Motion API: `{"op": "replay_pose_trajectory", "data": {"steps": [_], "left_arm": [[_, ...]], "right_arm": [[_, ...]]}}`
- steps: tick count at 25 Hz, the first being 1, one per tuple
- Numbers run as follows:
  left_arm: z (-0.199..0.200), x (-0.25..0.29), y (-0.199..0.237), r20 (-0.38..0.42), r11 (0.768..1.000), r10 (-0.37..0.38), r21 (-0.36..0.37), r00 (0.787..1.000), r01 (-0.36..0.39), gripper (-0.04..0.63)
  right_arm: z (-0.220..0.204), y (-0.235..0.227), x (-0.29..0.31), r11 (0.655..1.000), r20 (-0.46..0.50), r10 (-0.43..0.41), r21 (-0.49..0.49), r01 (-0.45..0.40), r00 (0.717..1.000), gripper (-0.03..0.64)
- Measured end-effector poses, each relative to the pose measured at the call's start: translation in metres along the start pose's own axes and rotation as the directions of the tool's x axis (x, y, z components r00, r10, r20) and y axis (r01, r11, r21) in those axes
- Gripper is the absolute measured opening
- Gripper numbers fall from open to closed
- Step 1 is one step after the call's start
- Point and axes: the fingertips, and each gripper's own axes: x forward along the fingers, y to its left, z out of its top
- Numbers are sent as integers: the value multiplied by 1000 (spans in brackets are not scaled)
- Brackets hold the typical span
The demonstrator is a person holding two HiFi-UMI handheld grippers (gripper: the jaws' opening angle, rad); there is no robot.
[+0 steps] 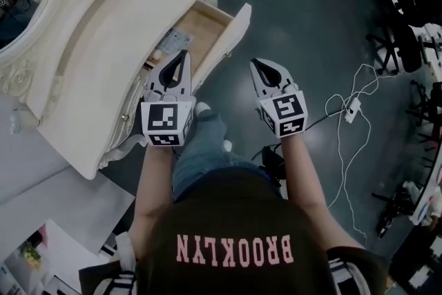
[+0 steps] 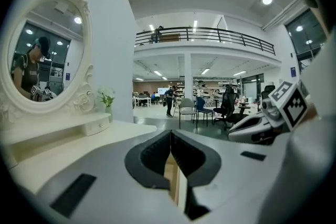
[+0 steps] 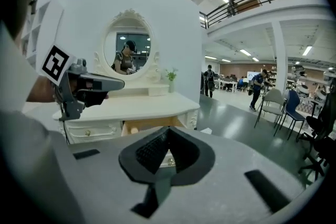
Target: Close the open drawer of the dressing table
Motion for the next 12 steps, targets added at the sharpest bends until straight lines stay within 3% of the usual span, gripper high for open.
{"op": "replay_pose_trajectory", "data": {"steps": [12], "left_arm": [[-40, 43, 34, -110, 996, 58, -59, 992, -65, 5]], "right_arm": [[-63, -9, 88, 990, -220, 142, 16, -142, 965, -5]]}}
